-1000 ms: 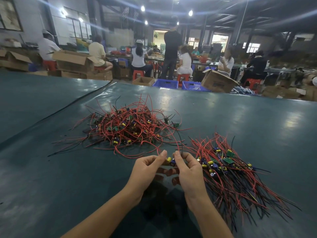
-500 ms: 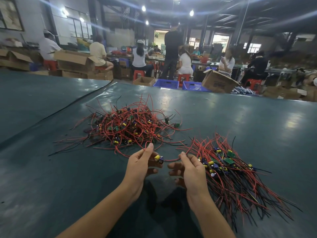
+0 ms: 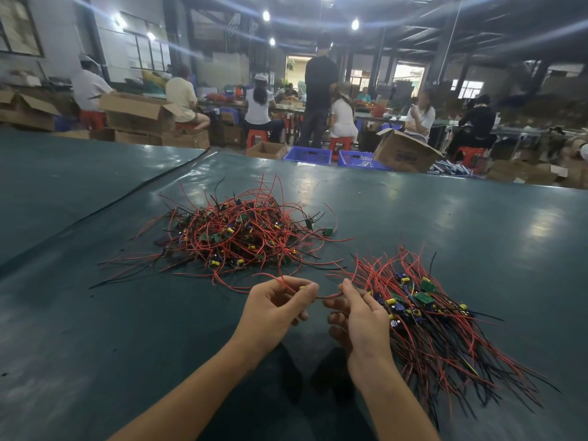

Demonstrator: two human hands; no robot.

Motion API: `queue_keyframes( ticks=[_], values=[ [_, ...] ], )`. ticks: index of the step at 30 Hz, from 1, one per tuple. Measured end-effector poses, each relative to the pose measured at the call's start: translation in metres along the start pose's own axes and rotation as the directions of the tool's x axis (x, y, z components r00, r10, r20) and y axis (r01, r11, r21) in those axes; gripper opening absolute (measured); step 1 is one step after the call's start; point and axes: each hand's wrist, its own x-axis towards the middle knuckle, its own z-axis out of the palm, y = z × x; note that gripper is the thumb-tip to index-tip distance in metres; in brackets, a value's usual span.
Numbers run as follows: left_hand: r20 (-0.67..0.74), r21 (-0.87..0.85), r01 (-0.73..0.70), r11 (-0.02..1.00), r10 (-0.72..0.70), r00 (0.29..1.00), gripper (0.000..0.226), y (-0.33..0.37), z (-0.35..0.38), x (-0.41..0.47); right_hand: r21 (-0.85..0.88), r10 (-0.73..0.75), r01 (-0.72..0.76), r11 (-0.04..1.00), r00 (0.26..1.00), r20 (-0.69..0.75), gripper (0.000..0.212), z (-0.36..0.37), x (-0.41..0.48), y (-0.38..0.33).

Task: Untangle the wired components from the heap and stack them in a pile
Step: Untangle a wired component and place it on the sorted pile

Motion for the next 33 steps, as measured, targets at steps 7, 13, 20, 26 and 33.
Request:
queue_keyframes(
  ticks=[7,13,20,26,33],
  values=[
    [-0.216,-0.047,-0.011,0.999,0.000,0.976,0.033,-0.001,-0.007,0.008,0.124,-0.020,0.033,0.992,0.994,-0.105,0.016,-0.002,0.002,-0.005],
    [-0.202,-0.090,0.026,0.996,-0.044,0.978,0.038,-0.002,-0.006,0.007,0.158,-0.056,0.082,0.984,0.986,-0.158,0.016,-0.007,0.006,-0.008],
    [-0.092,-0.031,-0.027,0.999,0.024,0.995,0.035,-0.003,-0.001,0.002,-0.047,-0.127,0.135,0.990,0.981,0.147,0.019,0.010,-0.012,0.005],
    [-0.097,-0.042,0.004,0.999,-0.008,0.995,0.036,-0.002,-0.003,0.004,-0.110,-0.305,0.327,0.939,0.936,0.177,0.020,0.014,-0.016,0.005],
    [-0.083,-0.024,-0.005,1.000,0.003,0.997,0.033,0.004,-0.001,0.003,-0.126,-0.281,0.298,0.946,0.950,0.133,0.027,0.010,-0.009,0.005]
  ],
)
